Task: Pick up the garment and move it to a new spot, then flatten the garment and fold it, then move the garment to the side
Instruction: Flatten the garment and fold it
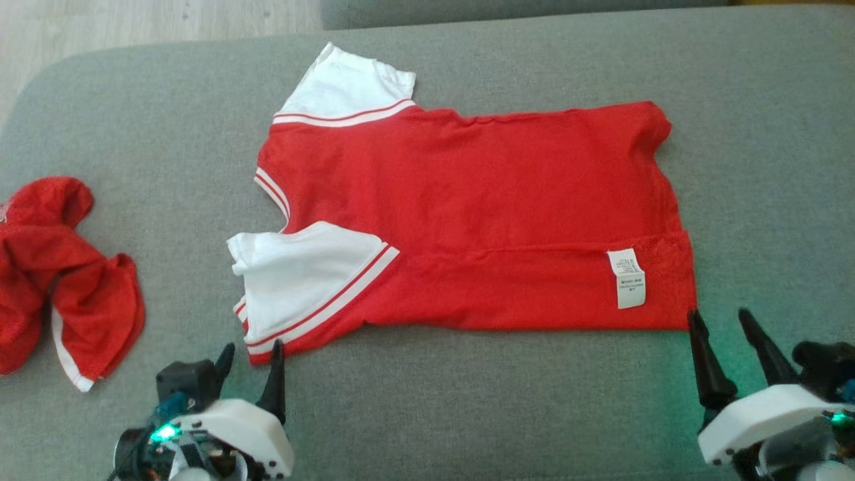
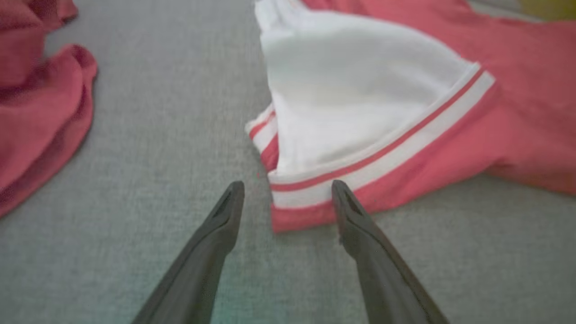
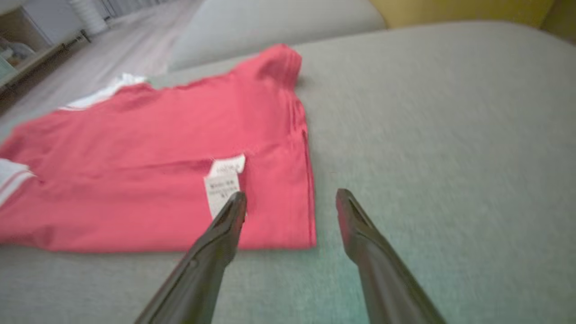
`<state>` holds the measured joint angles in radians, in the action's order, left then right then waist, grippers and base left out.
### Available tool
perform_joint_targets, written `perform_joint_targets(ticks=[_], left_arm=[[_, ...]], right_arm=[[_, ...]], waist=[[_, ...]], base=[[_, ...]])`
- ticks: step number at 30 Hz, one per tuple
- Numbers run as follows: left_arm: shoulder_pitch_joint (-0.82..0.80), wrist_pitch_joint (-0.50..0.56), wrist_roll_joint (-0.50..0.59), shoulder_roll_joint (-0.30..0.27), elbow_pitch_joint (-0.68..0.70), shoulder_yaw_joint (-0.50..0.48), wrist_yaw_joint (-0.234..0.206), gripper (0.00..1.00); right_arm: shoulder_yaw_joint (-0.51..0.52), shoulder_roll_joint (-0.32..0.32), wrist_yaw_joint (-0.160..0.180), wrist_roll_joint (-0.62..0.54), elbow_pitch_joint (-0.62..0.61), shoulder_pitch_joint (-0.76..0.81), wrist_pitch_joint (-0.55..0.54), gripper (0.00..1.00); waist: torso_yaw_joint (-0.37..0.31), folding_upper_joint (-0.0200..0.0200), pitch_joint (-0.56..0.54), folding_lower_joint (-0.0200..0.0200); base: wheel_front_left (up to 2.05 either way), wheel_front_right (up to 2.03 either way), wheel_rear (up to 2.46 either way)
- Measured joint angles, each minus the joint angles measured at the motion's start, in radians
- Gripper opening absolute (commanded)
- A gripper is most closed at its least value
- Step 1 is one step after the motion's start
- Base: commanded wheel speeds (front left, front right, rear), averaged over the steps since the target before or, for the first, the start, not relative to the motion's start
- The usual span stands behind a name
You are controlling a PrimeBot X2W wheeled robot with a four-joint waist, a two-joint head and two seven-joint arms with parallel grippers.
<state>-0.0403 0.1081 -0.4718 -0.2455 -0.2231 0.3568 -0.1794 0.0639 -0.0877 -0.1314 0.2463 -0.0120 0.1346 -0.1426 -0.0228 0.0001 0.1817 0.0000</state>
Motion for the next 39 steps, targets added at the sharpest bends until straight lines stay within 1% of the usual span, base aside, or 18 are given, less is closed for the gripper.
perform_joint_targets(ticks=[3, 7, 9, 10, 11, 13, 14, 15, 16, 17, 18, 21, 23, 26, 28, 33, 36, 39], left_arm=[[-0.032, 0.043, -0.036, 0.0, -0.05, -0.002, 0.025, 1.0], [-0.118, 0.125, -0.076, -0.003, -0.086, -0.003, 0.055, 1.0], [-0.148, 0.174, -0.101, -0.006, -0.096, -0.003, 0.075, 1.0], [-0.158, 0.197, -0.113, -0.01, -0.097, -0.003, 0.087, 1.0], [-0.158, 0.197, -0.113, -0.01, -0.097, -0.003, 0.087, 1.0], [-0.167, 0.239, -0.138, -0.019, -0.096, -0.003, 0.103, 1.0], [-0.17, 0.255, -0.149, -0.022, -0.095, -0.004, 0.114, 0.79], [-0.175, 0.272, -0.162, -0.024, -0.094, -0.005, 0.119, 0.47], [-0.179, 0.283, -0.168, -0.028, -0.093, -0.005, 0.121, 0.0], [-0.18, 0.289, -0.177, -0.03, -0.09, -0.006, 0.132, 0.0], [-0.179, 0.292, -0.19, -0.03, -0.086, -0.006, 0.143, 0.0], [-0.175, 0.286, -0.201, -0.033, -0.064, -0.008, 0.151, 0.0], [-0.159, 0.262, -0.201, -0.033, -0.046, -0.017, 0.151, 0.0], [-0.112, 0.226, -0.196, -0.034, 0.007, -0.035, 0.133, 0.0], [-0.067, 0.214, -0.196, -0.042, 0.064, -0.046, 0.107, 0.0], [0.075, 0.221, -0.197, -0.074, 0.226, -0.081, 0.039, 0.0], [0.179, 0.24, -0.208, -0.076, 0.303, -0.09, -0.001, 0.0], [0.266, 0.257, -0.224, -0.078, 0.35, -0.094, -0.027, 0.0]], right_arm=[[-0.002, -0.024, 0.0, 0.021, 0.078, -0.015, -0.027, 1.0], [-0.033, -0.049, 0.0, 0.06, 0.17, -0.098, -0.064, 1.0], [-0.048, -0.057, 0.0, 0.085, 0.203, -0.142, -0.076, 1.0], [-0.056, -0.06, 0.0, 0.092, 0.223, -0.16, -0.098, 1.0], [-0.056, -0.06, 0.0, 0.092, 0.223, -0.16, -0.098, 1.0], [-0.067, -0.061, 0.0, 0.107, 0.258, -0.181, -0.136, 1.0], [-0.069, -0.064, 0.0, 0.112, 0.268, -0.188, -0.158, 1.0], [-0.072, -0.068, 0.0, 0.118, 0.271, -0.194, -0.175, 1.0], [-0.077, -0.074, 0.0, 0.131, 0.276, -0.199, -0.195, 0.98], [-0.082, -0.081, 0.0, 0.14, 0.277, -0.207, -0.212, 0.47], [-0.084, -0.086, 0.0, 0.151, 0.275, -0.212, -0.219, 0.0], [-0.085, -0.091, 0.0, 0.169, 0.267, -0.221, -0.232, 0.0], [-0.09, -0.091, 0.0, 0.177, 0.253, -0.221, -0.236, 0.0], [-0.086, -0.092, 0.0, 0.178, 0.208, -0.208, -0.236, 0.0], [-0.081, -0.092, 0.0, 0.178, 0.165, -0.179, -0.239, 0.0], [-0.054, -0.084, 0.0, 0.176, 0.067, -0.064, -0.291, 0.0], [-0.035, -0.06, 0.0, 0.174, 0.028, 0.018, -0.318, 0.0], [-0.007, -0.027, 0.0, 0.174, 0.02, 0.086, -0.335, 0.0]], waist=[[0.0, 0.0, 0.016, 0.0], [-0.001, 0.0, 0.038, 0.0001], [-0.001, 0.0, 0.046, 0.0], [-0.001, 0.0, 0.049, 0.0], [-0.001, 0.0, 0.049, 0.0], [-0.002, 0.0, 0.052, 0.0], [-0.002, 0.0, 0.053, 0.0], [-0.001, 0.0, 0.054, -0.0001], [-0.001, 0.0, 0.055, -0.0001], [-0.001, 0.0, 0.057, -0.0001], [0.0, 0.0, 0.058, 0.0], [0.001, 0.0, 0.057, 0.0], [0.002, 0.0, 0.054, 0.0002], [0.003, -0.0001, 0.042, 0.0002], [0.003, -0.0001, 0.03, 0.0002], [0.002, 0.0, -0.007, 0.0], [0.002, -0.0001, -0.031, 0.0], [0.003, 0.0, -0.054, -0.0001]], base=[[0.0, 0.0, 0.0], [0.0, 0.0, 0.0], [0.0, 0.0, 0.0], [0.0, 0.0, 0.0], [0.0, 0.0, 0.0], [0.0, 0.0, 0.0], [0.0, 0.0, 0.0], [0.0, 0.0, 0.0], [0.0, 0.0, 0.0], [0.0, 0.0, 0.0], [0.0, 0.0, 0.0], [0.0, 0.0, 0.0], [0.0, 0.0, 0.0], [0.0, 0.0, 0.0], [0.0, 0.0, 0.0], [0.0, 0.0, 0.0], [0.0, 0.0, 0.0], [0.0, 0.0, 0.0]])
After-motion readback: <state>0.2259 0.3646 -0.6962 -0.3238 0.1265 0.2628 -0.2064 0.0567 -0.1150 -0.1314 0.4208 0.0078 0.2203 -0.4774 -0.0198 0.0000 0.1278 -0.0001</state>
